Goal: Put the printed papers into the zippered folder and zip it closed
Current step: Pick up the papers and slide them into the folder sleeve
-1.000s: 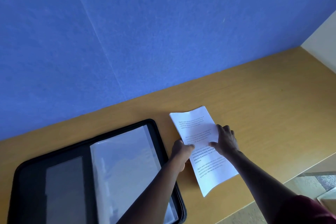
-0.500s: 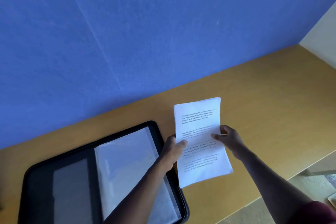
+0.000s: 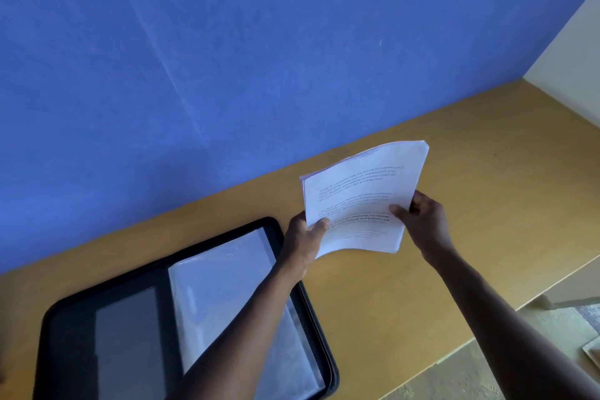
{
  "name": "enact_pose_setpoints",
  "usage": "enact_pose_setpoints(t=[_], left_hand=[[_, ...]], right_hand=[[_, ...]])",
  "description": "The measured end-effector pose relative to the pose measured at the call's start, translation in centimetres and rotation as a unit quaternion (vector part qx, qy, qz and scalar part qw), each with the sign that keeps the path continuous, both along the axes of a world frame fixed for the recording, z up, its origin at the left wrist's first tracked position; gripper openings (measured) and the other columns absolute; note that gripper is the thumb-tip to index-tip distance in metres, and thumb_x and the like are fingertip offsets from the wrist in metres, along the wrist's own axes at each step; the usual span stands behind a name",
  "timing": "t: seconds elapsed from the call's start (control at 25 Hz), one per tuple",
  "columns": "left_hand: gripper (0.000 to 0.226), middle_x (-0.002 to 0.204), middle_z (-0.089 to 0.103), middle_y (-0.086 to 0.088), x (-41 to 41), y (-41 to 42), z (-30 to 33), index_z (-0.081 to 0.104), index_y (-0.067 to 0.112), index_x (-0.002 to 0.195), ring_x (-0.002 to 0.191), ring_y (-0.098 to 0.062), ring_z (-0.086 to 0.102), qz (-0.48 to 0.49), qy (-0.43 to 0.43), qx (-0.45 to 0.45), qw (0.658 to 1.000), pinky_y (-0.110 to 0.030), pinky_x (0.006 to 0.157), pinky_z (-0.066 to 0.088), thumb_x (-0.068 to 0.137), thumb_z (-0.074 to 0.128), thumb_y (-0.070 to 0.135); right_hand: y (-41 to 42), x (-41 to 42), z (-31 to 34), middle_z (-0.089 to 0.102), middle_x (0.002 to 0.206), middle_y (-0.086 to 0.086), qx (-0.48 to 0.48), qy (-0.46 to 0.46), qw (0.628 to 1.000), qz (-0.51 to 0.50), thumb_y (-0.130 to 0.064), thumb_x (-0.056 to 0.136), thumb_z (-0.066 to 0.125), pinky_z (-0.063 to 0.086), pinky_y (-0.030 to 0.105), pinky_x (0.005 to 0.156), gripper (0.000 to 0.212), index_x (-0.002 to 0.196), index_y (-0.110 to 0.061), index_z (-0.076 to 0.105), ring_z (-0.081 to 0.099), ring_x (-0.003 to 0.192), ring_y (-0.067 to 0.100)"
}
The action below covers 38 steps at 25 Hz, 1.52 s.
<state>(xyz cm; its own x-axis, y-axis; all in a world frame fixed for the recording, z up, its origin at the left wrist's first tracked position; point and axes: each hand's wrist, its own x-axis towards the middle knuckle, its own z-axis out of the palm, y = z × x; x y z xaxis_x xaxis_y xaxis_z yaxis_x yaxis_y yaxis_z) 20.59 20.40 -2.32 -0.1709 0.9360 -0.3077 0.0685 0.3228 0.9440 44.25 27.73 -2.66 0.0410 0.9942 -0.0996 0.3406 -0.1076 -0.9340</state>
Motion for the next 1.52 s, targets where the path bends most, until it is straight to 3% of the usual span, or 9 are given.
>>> enact_pose_setpoints(t=[0.12, 0.28, 0.44, 0.72, 0.88, 1.0, 1.12, 1.36, 1.52], left_hand=[[0.014, 0.076, 0.070, 0.029, -0.2, -0.3, -0.9, 0.067, 0.034, 0.089, 0.072, 0.009, 0.065, -0.013, 0.035, 0.001, 0.999, -0.003, 0.056, 0.045, 0.096, 0.059, 0.026], [0.017, 0.093, 0.071, 0.019, 0.0, -0.6, -1.3, 0.070, 0.024, 0.107, 0.085, 0.006, 0.067, -0.016, 0.049, 0.001, 0.999, -0.007, 0.065, 0.050, 0.098, 0.057, 0.028], [0.016, 0.068, 0.067, 0.025, 0.0, -0.5, -0.7, 0.065, 0.028, 0.084, 0.062, 0.010, 0.062, 0.007, 0.058, 0.008, 0.998, -0.007, 0.051, 0.045, 0.098, 0.056, 0.027], [0.012, 0.076, 0.062, 0.018, 0.4, -0.6, -1.3, 0.065, 0.020, 0.094, 0.064, 0.004, 0.058, -0.007, 0.085, -0.005, 0.996, -0.005, 0.051, 0.041, 0.099, 0.054, 0.024], [0.013, 0.079, 0.063, 0.016, 0.4, -0.5, -1.1, 0.065, 0.018, 0.096, 0.065, 0.003, 0.060, 0.003, 0.091, -0.005, 0.996, -0.005, 0.052, 0.044, 0.100, 0.054, 0.023], [0.016, 0.091, 0.069, 0.010, 0.6, -0.6, -1.2, 0.067, 0.015, 0.106, 0.080, -0.002, 0.065, 0.005, 0.104, -0.008, 0.995, -0.006, 0.057, 0.046, 0.099, 0.055, 0.023], [0.014, 0.086, 0.067, 0.008, 0.9, -0.6, -1.3, 0.066, 0.014, 0.100, 0.072, 0.000, 0.062, 0.011, 0.121, -0.013, 0.993, -0.003, 0.049, 0.042, 0.099, 0.055, 0.023], [0.007, 0.085, 0.064, 0.020, 0.9, -0.3, -0.9, 0.062, 0.021, 0.096, 0.075, 0.003, 0.063, 0.005, 0.126, -0.013, 0.992, -0.003, 0.048, 0.043, 0.098, 0.056, 0.021], [0.014, 0.086, 0.062, 0.021, 1.0, -0.4, -1.5, 0.066, 0.017, 0.108, 0.076, 0.007, 0.059, -0.005, 0.145, -0.023, 0.989, -0.002, 0.048, 0.043, 0.098, 0.057, 0.020]], right_hand=[[-0.9, 0.0, -0.3, 0.075, 0.083, -0.003, -0.014, -0.003, 1.000, -0.010, -0.008, 0.083, 0.072, 0.050, 0.033, 0.070, 0.017, 0.088, -0.024, 0.070, 0.064, 0.072, 0.013], [-1.3, 0.0, -0.4, 0.075, 0.078, -0.014, -0.013, 0.005, 1.000, -0.001, -0.006, 0.084, 0.071, 0.050, 0.026, 0.068, 0.023, 0.085, -0.029, 0.070, 0.064, 0.067, 0.000], [-1.2, 0.0, -0.1, 0.075, 0.080, -0.008, 0.008, -0.007, 1.000, -0.001, -0.009, 0.083, 0.071, 0.049, 0.027, 0.065, 0.022, 0.084, -0.031, 0.071, 0.062, 0.067, 0.005], [-1.5, 0.3, -0.6, 0.076, 0.082, -0.009, 0.001, -0.011, 1.000, -0.004, -0.009, 0.085, 0.070, 0.050, 0.030, 0.069, 0.022, 0.086, -0.030, 0.071, 0.063, 0.072, 0.009], [-1.6, 0.4, -0.1, 0.076, 0.084, -0.013, 0.006, 0.007, 1.000, 0.006, -0.007, 0.086, 0.068, 0.050, 0.019, 0.066, 0.025, 0.092, -0.030, 0.072, 0.065, 0.072, 0.002], [-1.5, 0.3, -0.1, 0.076, 0.085, -0.009, 0.006, -0.003, 1.000, 0.001, -0.007, 0.085, 0.068, 0.051, 0.025, 0.069, 0.021, 0.095, -0.025, 0.073, 0.065, 0.074, 0.008], [-1.6, 0.3, -0.3, 0.076, 0.089, -0.006, -0.003, 0.004, 1.000, 0.000, -0.006, 0.086, 0.068, 0.051, 0.027, 0.071, 0.020, 0.101, -0.019, 0.073, 0.065, 0.076, 0.010], [-1.3, 0.7, -0.3, 0.075, 0.085, -0.008, 0.016, -0.032, 0.999, 0.003, -0.007, 0.085, 0.067, 0.050, 0.027, 0.066, 0.022, 0.099, -0.023, 0.071, 0.062, 0.072, 0.010], [-1.4, 0.9, -0.9, 0.075, 0.086, -0.002, 0.014, -0.046, 0.999, 0.007, -0.008, 0.084, 0.068, 0.051, 0.031, 0.068, 0.018, 0.099, -0.018, 0.072, 0.064, 0.076, 0.018]])
